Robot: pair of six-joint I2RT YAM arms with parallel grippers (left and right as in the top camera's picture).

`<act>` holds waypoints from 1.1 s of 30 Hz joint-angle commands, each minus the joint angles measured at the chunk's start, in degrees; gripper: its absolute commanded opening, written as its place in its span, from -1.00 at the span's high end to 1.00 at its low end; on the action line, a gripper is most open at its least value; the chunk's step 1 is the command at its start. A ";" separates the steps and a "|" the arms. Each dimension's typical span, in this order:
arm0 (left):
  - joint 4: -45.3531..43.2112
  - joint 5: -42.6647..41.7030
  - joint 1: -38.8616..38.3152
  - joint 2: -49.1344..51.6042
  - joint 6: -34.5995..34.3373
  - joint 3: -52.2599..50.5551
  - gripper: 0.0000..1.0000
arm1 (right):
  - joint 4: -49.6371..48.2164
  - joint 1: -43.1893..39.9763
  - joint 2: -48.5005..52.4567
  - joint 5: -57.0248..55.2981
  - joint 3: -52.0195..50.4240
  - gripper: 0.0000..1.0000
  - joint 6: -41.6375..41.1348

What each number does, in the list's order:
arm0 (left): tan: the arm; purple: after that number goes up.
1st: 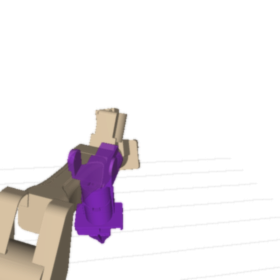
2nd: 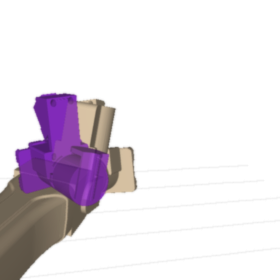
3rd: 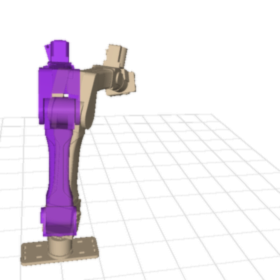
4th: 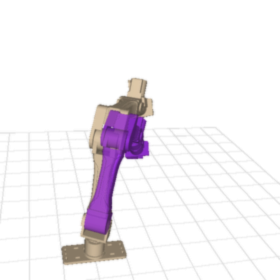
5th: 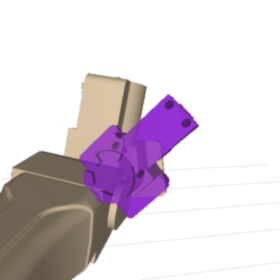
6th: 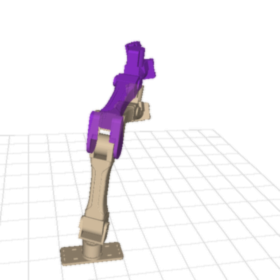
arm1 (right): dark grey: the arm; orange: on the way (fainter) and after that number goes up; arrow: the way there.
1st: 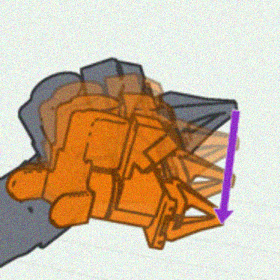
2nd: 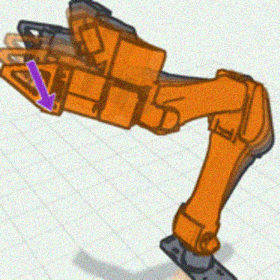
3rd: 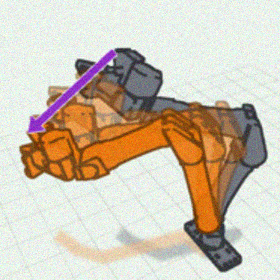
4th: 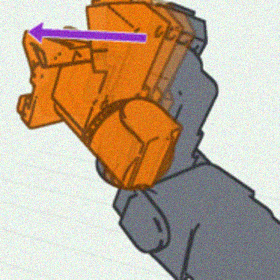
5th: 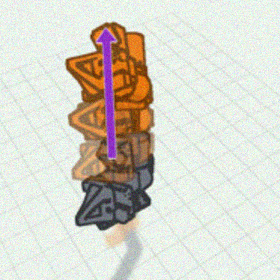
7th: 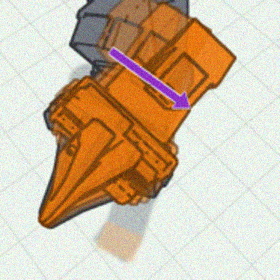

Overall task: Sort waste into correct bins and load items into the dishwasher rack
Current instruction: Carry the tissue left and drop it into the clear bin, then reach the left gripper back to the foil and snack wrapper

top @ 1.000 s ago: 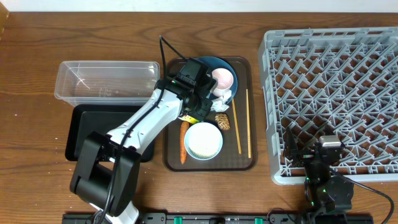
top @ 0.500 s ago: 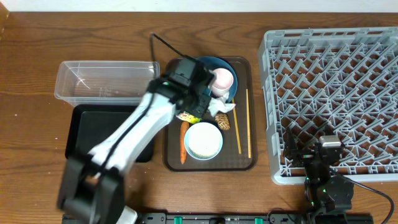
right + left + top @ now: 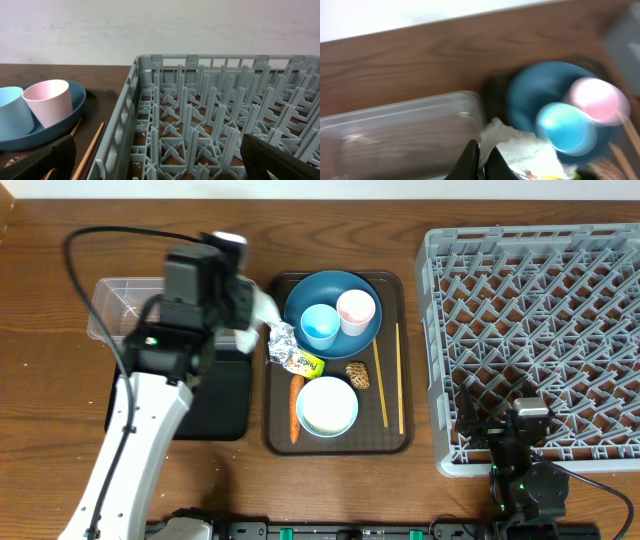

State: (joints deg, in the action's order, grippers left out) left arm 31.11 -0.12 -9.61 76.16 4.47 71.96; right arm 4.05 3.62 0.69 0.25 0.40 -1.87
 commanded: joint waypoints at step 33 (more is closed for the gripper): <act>-3.58 -8.22 13.75 11.78 -3.13 0.76 0.30 | 0.22 -1.55 -0.26 0.02 -0.09 -0.98 0.68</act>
State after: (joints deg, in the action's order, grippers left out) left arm 27.11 -1.72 5.41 91.68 1.67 71.96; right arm 4.05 3.62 0.69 0.25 0.40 -1.87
